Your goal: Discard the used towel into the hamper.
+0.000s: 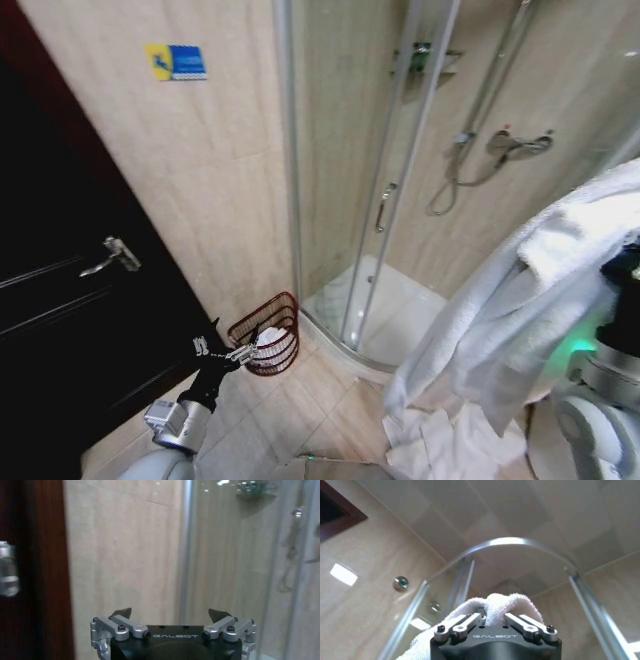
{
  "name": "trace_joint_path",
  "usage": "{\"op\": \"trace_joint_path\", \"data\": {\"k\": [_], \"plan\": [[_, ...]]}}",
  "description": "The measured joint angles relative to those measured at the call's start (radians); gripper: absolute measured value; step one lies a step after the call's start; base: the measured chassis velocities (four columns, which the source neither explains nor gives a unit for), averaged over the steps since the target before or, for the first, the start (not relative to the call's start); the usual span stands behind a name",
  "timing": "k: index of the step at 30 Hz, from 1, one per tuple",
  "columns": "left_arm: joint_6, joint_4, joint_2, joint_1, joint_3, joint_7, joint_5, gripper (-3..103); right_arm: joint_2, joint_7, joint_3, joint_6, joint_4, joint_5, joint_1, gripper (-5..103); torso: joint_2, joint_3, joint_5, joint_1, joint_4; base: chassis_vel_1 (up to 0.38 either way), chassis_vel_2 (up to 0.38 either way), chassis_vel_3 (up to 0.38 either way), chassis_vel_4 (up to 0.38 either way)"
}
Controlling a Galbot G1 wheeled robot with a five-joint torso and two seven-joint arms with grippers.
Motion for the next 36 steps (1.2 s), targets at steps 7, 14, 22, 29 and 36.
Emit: {"op": "trace_joint_path", "data": {"k": [7, 14, 22, 29, 36], "plan": [[0.000, 0.000, 0.000, 0.000, 0.000, 0.000, 0.000, 100, -0.001, -0.001, 0.002, 0.002, 0.000, 0.000, -0.001, 5, 0.000, 0.000, -0.0002, 0.000, 0.0000, 0.130, 0.137, 0.129, 0.123], [0.000, 0.000, 0.000, 0.000, 0.000, 0.000, 0.000, 100, -0.001, -0.005, 0.002, 0.001, 0.000, 0.000, 0.000, 5, 0.000, 0.000, -0.0003, 0.000, 0.0005, 0.118, 0.122, 0.116, 0.111], [0.000, 0.000, 0.000, 0.000, 0.000, 0.000, 0.000, 100, 0.002, -0.010, 0.001, 0.000, 0.000, -0.010, 0.001, 5, 0.000, 0.000, 0.0001, 0.000, 0.0000, 0.019, 0.025, 0.021, 0.025], [0.000, 0.000, 0.000, 0.000, 0.000, 0.000, 0.000, 100, -0.001, -0.011, -0.002, -0.002, 0.000, -0.013, 0.006, 5, 0.000, 0.000, 0.0001, 0.000, -0.0001, 0.000, 0.000, 0.000, 0.000], [0.000, 0.000, 0.000, 0.000, 0.000, 0.000, 0.000, 100, -0.002, -0.010, -0.012, -0.004, 0.000, -0.018, 0.010, 5, 0.000, 0.000, 0.0000, 0.000, 0.0000, 0.000, 0.000, 0.000, 0.000]]}}
